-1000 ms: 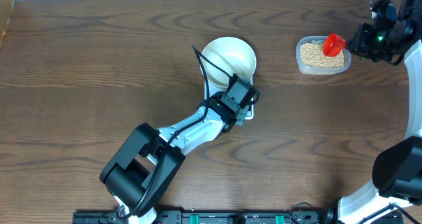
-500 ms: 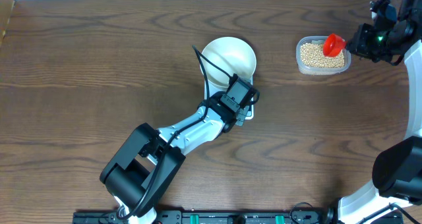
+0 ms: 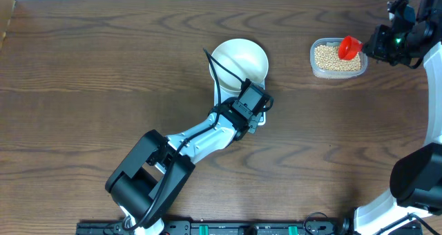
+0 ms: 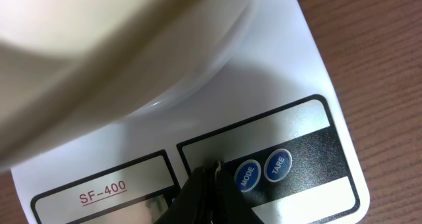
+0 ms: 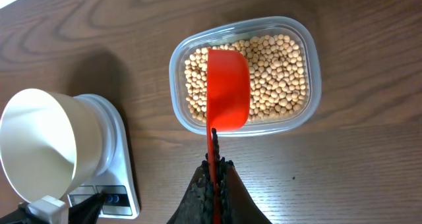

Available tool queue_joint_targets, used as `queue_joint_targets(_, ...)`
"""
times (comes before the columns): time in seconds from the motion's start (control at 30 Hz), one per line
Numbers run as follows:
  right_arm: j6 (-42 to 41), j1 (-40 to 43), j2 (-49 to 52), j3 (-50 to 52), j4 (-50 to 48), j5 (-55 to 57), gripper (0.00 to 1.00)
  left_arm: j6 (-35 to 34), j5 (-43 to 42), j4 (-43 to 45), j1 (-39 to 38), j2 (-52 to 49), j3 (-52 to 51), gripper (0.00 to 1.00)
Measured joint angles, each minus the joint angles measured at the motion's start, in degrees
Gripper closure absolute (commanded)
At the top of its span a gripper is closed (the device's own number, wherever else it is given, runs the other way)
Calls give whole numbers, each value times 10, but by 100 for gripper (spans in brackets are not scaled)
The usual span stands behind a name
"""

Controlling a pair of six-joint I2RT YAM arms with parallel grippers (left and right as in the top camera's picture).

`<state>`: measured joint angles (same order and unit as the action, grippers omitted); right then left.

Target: Scoop item into bowl and weigh 50g on scale

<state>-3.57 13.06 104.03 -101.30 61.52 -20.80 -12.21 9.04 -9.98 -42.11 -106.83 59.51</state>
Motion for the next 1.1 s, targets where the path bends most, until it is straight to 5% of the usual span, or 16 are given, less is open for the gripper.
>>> queue_joint_targets(1.1,0,0,0,0,2,0,99,0,3,19,-1,-3,-4,93)
